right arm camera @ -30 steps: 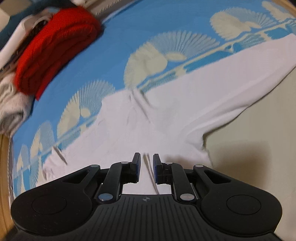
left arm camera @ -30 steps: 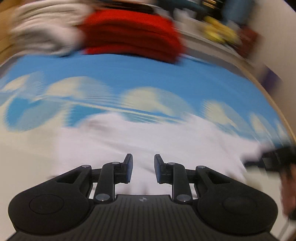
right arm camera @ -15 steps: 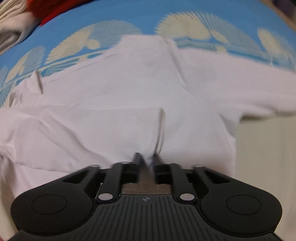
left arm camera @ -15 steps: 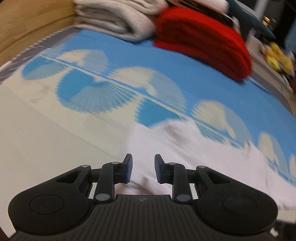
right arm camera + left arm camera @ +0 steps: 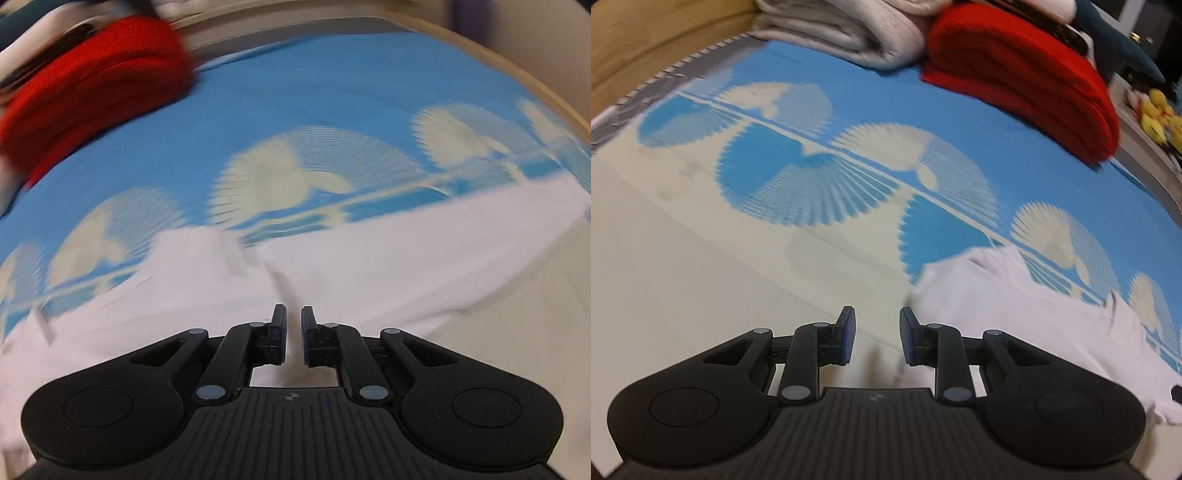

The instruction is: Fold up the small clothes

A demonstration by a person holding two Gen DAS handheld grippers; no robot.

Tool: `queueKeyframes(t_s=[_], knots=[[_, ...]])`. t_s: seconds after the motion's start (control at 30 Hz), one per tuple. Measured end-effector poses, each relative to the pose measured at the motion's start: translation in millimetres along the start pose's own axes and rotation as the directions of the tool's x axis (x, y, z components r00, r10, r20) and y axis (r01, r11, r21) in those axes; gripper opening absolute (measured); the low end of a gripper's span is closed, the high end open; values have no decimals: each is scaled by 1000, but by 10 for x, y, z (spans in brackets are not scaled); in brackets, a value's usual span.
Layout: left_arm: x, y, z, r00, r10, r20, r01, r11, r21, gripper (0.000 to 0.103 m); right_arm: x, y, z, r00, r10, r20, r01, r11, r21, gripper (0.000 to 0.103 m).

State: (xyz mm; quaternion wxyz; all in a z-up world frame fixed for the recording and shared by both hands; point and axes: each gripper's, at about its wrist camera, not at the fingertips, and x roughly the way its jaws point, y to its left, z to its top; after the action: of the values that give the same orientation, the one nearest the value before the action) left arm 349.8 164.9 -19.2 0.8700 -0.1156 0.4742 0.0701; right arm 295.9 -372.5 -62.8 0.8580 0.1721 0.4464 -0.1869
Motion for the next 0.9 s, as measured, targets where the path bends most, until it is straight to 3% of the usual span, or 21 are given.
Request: queueKeyframes(t_s=[0.1,0.13,0.17,0.27,0.3,0.37,0.4,0.47,0.5,0.57,0.67,0.73,0.8,0.87,0.9], knots=[[116,-93,-71,999,-53,-11,54,998,13,29,-102,48,29,997,50,55,-49,998,-30,14],[164,-128,-98,998,-65,-20,65,998,20,29,-123,96,16,994,90,66,-87,995,-46,20],[214,-164,-124,996,-80,-33,81,996,23,28,-115,122,6,989,132,59,-129,990,-62,25],[368,-215,-218,987,-146,-73,146,989,-6,29,5,189,-45,975,222,-27,-223,973,-66,25],[457,-216,-269,983,-145,-109,145,989,-8,28,83,202,-75,973,222,-65,-226,972,-63,26],[739,-198,-439,963,-13,-268,28,998,51,22,245,208,-134,977,150,-149,-161,985,-66,31],[797,-152,-497,960,8,-281,8,998,57,19,326,204,-166,977,93,-190,-108,992,-70,32],[752,-134,-454,960,-7,-282,22,999,49,19,468,102,-224,966,-15,-259,0,998,-57,32],[705,-130,-418,964,-12,-267,25,999,46,19,496,84,-237,963,-25,-268,18,999,-28,32],[635,-105,-350,975,-11,-223,18,999,28,19,473,26,-198,964,-4,-264,8,1000,16,32],[564,-66,-239,988,-59,-143,54,998,-41,22,371,83,-161,980,-2,-197,-4,999,-32,33],[538,-79,-181,992,-94,-87,88,994,-67,28,317,83,-166,984,4,-179,-13,999,-51,33],[538,-121,-130,992,-117,-46,112,990,-82,48,328,97,-182,981,22,-191,-30,999,-40,33],[584,-185,-70,993,-118,-20,115,990,-86,58,317,92,-195,977,47,-208,-55,998,-34,33],[618,-216,-36,993,-112,-19,110,990,-89,58,321,94,-189,976,52,-213,-62,997,-40,33]])
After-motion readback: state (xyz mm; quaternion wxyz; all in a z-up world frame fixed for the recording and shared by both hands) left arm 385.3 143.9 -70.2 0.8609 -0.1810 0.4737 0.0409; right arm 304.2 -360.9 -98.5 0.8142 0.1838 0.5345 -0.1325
